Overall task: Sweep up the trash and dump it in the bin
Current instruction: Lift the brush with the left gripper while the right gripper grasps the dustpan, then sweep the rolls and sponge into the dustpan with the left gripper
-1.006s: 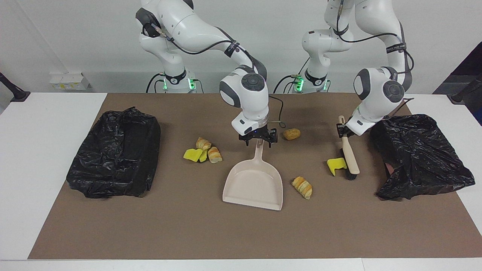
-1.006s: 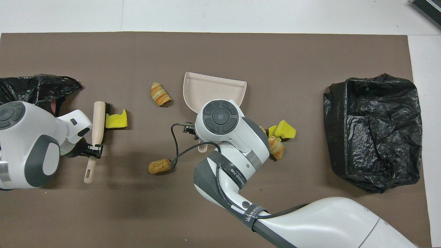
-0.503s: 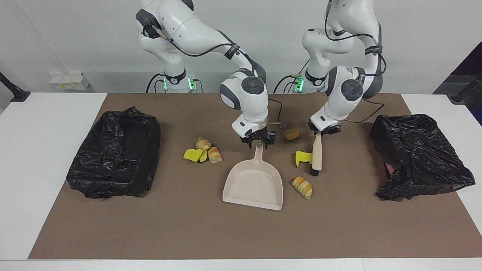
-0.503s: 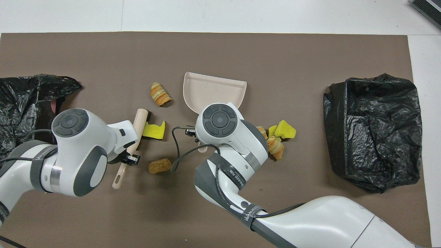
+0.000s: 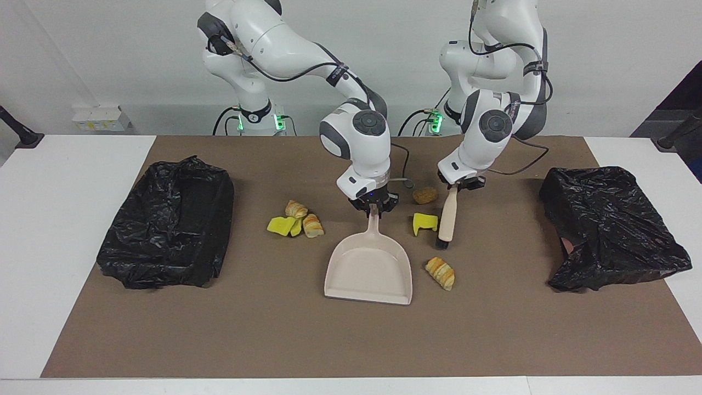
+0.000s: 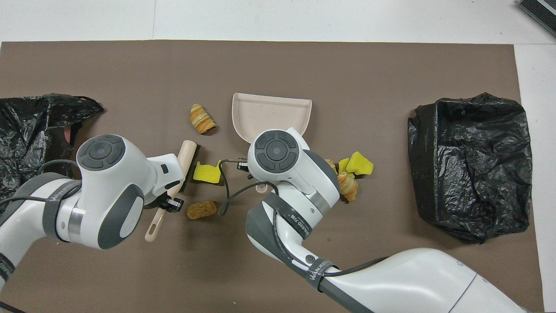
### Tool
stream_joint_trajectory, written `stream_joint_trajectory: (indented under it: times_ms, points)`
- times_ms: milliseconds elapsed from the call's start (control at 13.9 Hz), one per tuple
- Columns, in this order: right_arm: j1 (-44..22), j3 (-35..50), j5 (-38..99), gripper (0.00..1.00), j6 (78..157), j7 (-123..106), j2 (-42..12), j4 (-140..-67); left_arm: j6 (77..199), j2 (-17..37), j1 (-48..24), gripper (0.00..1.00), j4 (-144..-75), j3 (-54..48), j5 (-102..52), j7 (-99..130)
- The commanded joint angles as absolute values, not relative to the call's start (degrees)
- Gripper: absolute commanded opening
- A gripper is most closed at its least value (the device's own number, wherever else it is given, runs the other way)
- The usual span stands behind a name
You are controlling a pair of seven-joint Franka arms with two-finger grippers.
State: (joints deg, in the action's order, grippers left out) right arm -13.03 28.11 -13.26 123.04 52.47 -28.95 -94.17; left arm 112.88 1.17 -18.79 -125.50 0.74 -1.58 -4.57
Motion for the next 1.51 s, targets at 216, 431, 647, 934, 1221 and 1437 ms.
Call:
stream_joint_trajectory:
  times_ms: [216, 431, 647, 934, 1221, 1437]
  points:
    - [-8.36, 28.74, -7.91, 0.00, 110.49, 20.73, -13.30, -100.61, 108.89, 6.58, -13.46, 0.00, -114.53, 0.97, 1.58, -6.15]
    - [-7.22, 28.30, -7.56, 0.00, 110.91, -2.02, -10.11, -105.81, 110.91, 9.83, -9.34, 0.00, -111.11, 0.79, 1.76, -11.30]
    - [-6.59, 26.38, -2.55, 0.00, 110.65, -24.90, -8.18, -109.33, 111.27, 15.19, -8.70, 0.00, -105.31, 0.88, 2.19, -16.52]
    - [-6.77, 25.58, -2.55, 0.00, 111.18, -37.16, -8.09, -112.23, 114.76, 19.25, -9.58, 0.00, -101.42, 0.79, 4.65, -16.52]
    - [-7.64, 25.75, -2.64, 0.00, 111.62, -37.27, -7.30, -114.51, 117.68, 19.77, -10.54, 0.00, -101.95, 0.44, 4.75, -18.53]
    - [-7.91, 25.75, -2.55, 0.00, 112.15, -37.00, -7.38, -115.05, 118.04, 19.60, -13.61, 0.00, -102.83, 0.35, 8.76, -22.58]
